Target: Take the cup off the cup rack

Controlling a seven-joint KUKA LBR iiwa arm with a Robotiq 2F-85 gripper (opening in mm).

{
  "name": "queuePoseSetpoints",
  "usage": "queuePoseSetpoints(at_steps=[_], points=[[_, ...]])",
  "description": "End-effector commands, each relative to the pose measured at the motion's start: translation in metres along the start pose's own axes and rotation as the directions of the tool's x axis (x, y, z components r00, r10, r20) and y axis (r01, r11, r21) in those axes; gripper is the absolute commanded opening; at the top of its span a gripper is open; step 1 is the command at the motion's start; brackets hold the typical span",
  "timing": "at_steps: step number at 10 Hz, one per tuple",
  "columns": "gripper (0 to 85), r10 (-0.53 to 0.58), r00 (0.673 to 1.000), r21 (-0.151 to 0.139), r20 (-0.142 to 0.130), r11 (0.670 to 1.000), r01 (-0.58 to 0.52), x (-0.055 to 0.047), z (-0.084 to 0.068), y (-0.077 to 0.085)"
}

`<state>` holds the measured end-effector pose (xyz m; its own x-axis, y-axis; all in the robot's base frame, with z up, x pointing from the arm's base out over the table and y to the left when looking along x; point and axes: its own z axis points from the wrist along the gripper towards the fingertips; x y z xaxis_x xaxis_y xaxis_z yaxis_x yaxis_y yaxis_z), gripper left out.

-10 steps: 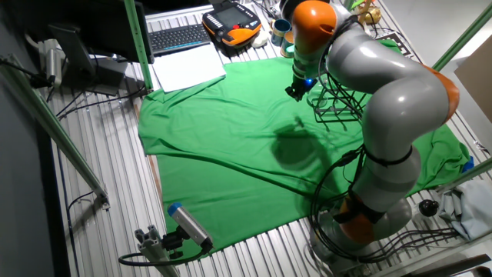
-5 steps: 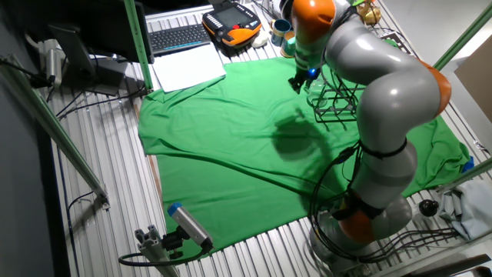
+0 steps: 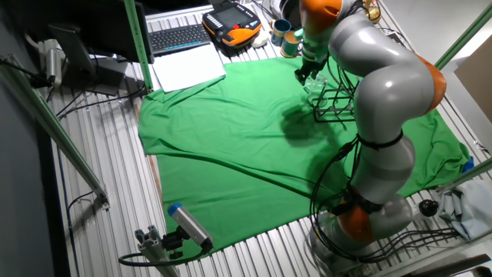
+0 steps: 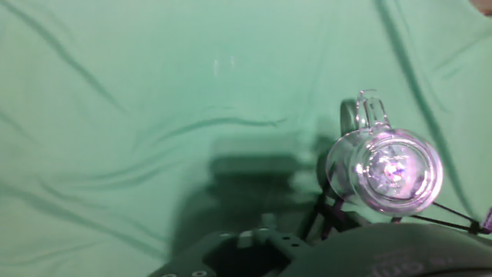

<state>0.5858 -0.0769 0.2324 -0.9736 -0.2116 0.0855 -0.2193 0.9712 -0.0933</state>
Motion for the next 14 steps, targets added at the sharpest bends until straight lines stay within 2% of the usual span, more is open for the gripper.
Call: queuePoseSetpoints(at_steps=[1, 2, 3, 4, 6, 7, 8, 9, 10, 11, 12, 13, 14], points=[[17.0, 0.002, 1.000, 0.001, -0.005, 1.000, -0.002, 0.000, 0.000, 0.000], [17.0, 0.012, 1.000, 0.006, -0.025, 1.000, -0.012, 0.000, 0.000, 0.000], [17.0, 0.041, 0.998, -0.008, -0.036, 0.999, -0.042, 0.000, 0.000, 0.000], [17.0, 0.069, 0.997, -0.002, -0.036, 0.998, -0.070, 0.000, 0.000, 0.000], [17.0, 0.119, 0.993, 0.010, -0.025, 0.993, -0.119, 0.000, 0.000, 0.000], [17.0, 0.123, 0.992, 0.031, 0.000, 0.992, -0.123, 0.000, 0.000, 0.000], [17.0, 0.129, 0.992, 0.031, 0.011, 0.991, -0.129, 0.000, 0.000, 0.000], [17.0, 0.131, 0.991, 0.037, 0.010, 0.991, -0.131, 0.000, 0.000, 0.000], [34.0, 0.128, 0.992, 0.037, -0.001, 0.991, -0.128, 0.000, 0.000, 0.000], [34.0, 0.112, 0.994, 0.058, -0.008, 0.992, -0.111, 0.000, 0.000, 0.000], [51.0, 0.086, 0.996, 0.066, -0.030, 0.994, -0.084, 0.000, 0.000, 0.000], [51.0, 0.068, 0.997, 0.064, -0.038, 0.996, -0.066, -0.004, 0.001, -0.003], [51.0, 0.055, 0.998, 0.058, -0.038, 0.997, -0.053, -0.014, 0.006, -0.013]])
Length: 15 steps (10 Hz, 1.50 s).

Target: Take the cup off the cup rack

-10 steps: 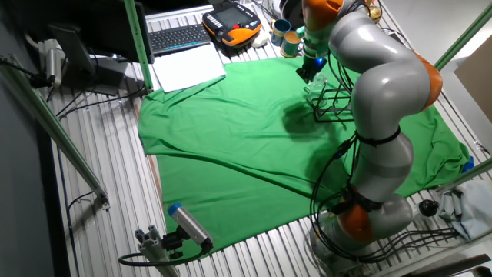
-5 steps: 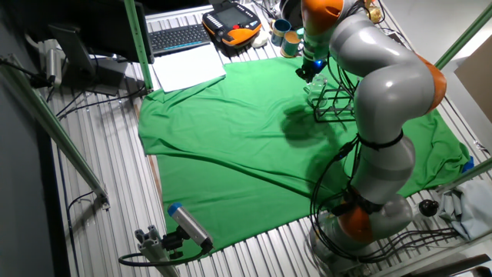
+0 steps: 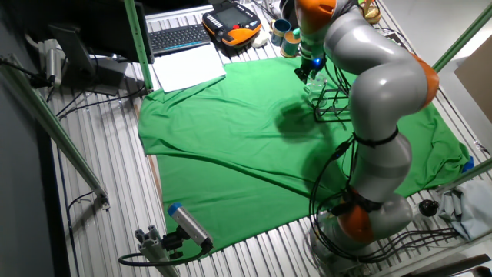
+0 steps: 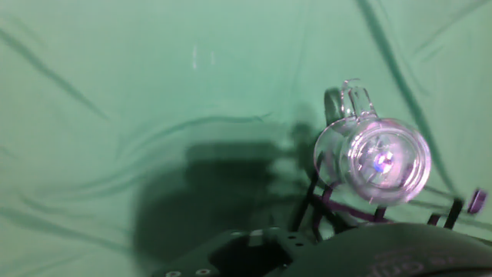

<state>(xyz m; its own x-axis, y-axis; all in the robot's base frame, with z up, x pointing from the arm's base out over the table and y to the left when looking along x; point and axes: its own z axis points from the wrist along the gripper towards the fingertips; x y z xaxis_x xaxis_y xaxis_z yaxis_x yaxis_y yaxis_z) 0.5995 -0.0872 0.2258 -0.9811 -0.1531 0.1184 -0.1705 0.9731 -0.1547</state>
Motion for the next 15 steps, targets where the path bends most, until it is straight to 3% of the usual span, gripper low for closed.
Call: queuePoseSetpoints(at_steps=[1, 9, 11, 15], points=[[51.0, -0.011, 1.000, -0.007, 0.003, 1.000, 0.011, -0.012, 0.005, -0.009], [51.0, -0.066, 0.998, -0.023, 0.017, 0.998, 0.067, -0.057, 0.043, -0.044], [51.0, -0.069, 0.997, -0.011, 0.044, 0.998, 0.069, -0.063, 0.056, -0.045], [51.0, -0.097, 0.994, -0.027, 0.041, 0.995, 0.098, -0.072, 0.072, -0.060]])
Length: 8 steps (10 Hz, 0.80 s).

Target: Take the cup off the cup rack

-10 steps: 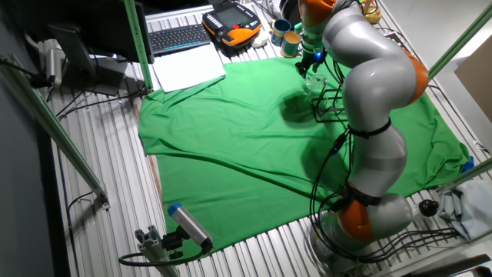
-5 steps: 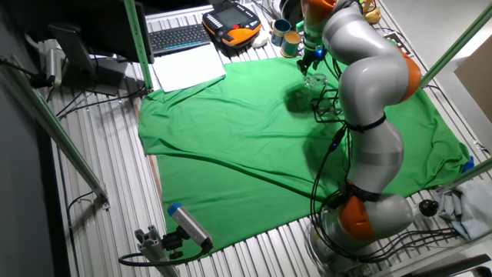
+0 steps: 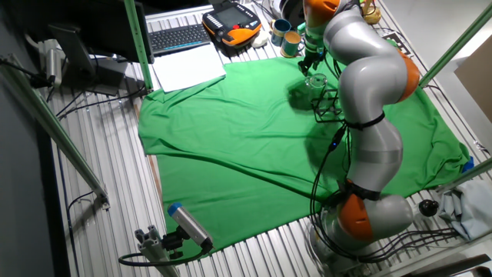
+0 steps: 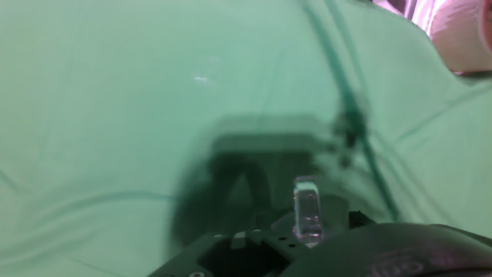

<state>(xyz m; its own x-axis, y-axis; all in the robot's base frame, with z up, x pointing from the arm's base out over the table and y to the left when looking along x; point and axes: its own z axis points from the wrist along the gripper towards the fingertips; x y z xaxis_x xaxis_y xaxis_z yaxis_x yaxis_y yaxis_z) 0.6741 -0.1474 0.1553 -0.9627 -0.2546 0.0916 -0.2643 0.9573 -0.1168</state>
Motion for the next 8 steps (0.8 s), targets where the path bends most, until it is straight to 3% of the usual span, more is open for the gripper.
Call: queuePoseSetpoints(at_steps=[1, 4, 8], points=[[51.0, -0.005, 1.000, 0.003, 0.001, 1.000, 0.005, 0.001, 0.003, -0.002], [51.0, -0.023, 0.999, -0.007, 0.023, 1.000, 0.023, 0.007, 0.019, -0.009], [51.0, -0.028, 0.998, -0.014, 0.051, 1.000, 0.028, 0.016, 0.037, -0.002]])
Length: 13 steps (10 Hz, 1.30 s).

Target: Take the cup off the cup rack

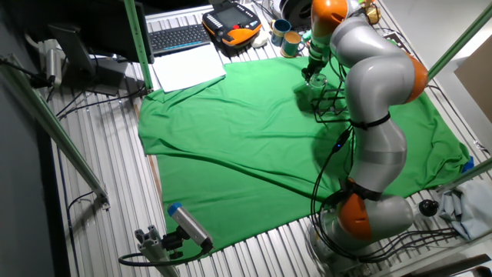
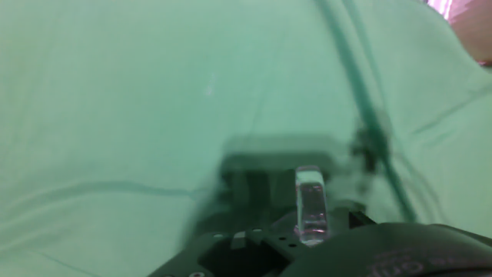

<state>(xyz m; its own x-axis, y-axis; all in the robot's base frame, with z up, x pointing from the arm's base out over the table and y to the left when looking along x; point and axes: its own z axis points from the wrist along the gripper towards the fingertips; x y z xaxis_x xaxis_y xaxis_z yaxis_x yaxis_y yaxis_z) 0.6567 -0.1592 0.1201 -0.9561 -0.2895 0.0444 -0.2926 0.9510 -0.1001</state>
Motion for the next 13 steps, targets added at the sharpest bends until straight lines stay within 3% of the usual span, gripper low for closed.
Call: queuePoseSetpoints(at_steps=[1, 3, 4, 6, 7, 9, 10, 13], points=[[51.0, -0.006, 1.000, -0.004, 0.001, 1.000, 0.006, 0.001, 0.002, -0.002], [51.0, -0.022, 1.000, -0.005, 0.005, 1.000, 0.023, 0.003, 0.004, -0.005], [34.0, -0.039, 0.999, -0.008, 0.006, 0.999, 0.039, 0.004, 0.004, -0.007], [34.0, -0.047, 0.999, -0.016, -0.025, 0.999, 0.047, 0.001, -0.004, -0.005], [34.0, -0.044, 0.998, -0.003, -0.041, 0.999, 0.043, 0.000, -0.007, -0.004], [34.0, -0.044, 0.998, 0.013, -0.042, 0.999, 0.045, 0.000, -0.003, -0.007], [51.0, -0.043, 0.998, 0.019, -0.038, 0.999, 0.043, 0.000, -0.001, -0.006], [51.0, -0.041, 0.998, 0.041, -0.045, 0.998, 0.043, 0.002, 0.003, -0.008]])
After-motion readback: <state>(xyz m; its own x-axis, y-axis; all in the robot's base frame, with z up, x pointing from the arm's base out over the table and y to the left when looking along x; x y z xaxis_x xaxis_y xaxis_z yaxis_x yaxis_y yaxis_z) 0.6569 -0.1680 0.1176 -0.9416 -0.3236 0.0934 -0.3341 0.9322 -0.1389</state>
